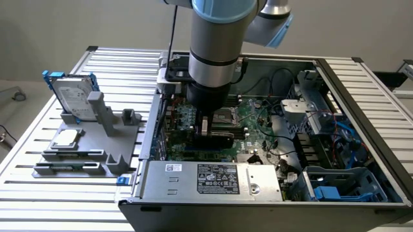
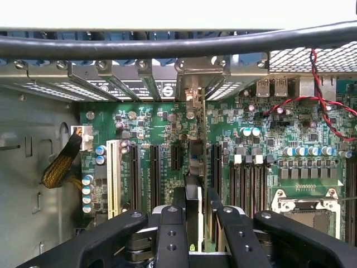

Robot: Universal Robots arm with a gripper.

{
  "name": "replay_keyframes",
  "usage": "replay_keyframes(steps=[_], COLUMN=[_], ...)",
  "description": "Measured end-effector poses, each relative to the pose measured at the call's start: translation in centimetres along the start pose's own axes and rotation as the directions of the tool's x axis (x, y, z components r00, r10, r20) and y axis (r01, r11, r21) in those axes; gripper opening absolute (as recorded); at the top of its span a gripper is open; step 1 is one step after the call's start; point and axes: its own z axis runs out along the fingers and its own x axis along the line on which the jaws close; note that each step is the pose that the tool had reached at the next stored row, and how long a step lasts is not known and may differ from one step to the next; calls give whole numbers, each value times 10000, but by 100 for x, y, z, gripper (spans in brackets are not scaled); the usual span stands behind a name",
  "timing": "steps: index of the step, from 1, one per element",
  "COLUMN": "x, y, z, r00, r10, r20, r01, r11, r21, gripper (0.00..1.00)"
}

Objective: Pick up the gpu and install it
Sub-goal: 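Insert the gpu into the slot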

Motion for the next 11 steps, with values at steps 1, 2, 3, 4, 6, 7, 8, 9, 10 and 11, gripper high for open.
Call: replay_keyframes(steps=[1,2,3,4,6,7,8,9,10,11], x=[0,0,0,0,0,0,0,0,0,0], y=[0,0,0,1,0,0,0,0,0,0], z=[1,0,0,0,0,1,1,1,0,-9], r00=[10000,10000,10000,10000,10000,10000,10000,10000,10000,10000], r10=[0,0,0,1,1,1,1,0,0,0], r20=[1,0,0,-1,-2,-1,-2,-3,-3,-3], r01=[0,0,0,-1,-1,-1,-1,0,0,0], r11=[10000,10000,10000,10000,10000,10000,10000,10000,10000,10000], r21=[0,0,0,-3,-1,-1,-1,-5,-15,-36], gripper=[26,26,26,28,34,40,40,40,46,46])
